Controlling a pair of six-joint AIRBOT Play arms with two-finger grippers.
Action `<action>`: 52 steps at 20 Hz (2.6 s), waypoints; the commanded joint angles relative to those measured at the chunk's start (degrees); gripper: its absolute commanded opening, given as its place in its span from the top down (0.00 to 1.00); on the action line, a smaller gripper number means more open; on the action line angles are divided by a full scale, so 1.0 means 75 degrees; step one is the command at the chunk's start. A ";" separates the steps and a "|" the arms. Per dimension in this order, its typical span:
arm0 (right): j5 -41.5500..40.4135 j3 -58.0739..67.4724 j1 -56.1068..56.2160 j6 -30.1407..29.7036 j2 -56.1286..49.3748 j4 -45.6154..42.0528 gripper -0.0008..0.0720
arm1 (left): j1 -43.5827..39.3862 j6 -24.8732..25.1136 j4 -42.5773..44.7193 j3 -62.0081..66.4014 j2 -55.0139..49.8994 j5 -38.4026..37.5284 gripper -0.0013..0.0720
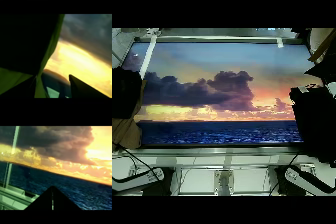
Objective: Fold the clothes and pants, and hang the long-sleeved shirts on hangers.
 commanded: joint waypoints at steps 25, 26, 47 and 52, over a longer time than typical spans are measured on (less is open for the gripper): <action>-0.0699 -0.0356 0.0006 0.0026 -0.0003 0.0006 0.96 | -0.0746 -0.0271 0.2970 0.0787 -0.3972 0.2320 0.17; -0.0723 -0.0356 0.0006 0.0026 -0.0003 0.0006 0.96 | -0.0746 -0.0271 0.2973 0.0807 -0.4030 0.2320 0.17; -0.0822 -0.0356 -0.0006 -0.0501 -0.0003 -0.2133 0.96 | -0.5333 -0.0262 -0.0641 0.2562 -0.1096 0.0294 0.96; -0.0886 -0.0356 -0.0003 -0.0813 -0.0003 -0.2407 0.96 | -0.8731 -0.0265 -0.0927 0.2544 -0.2084 -0.0236 0.96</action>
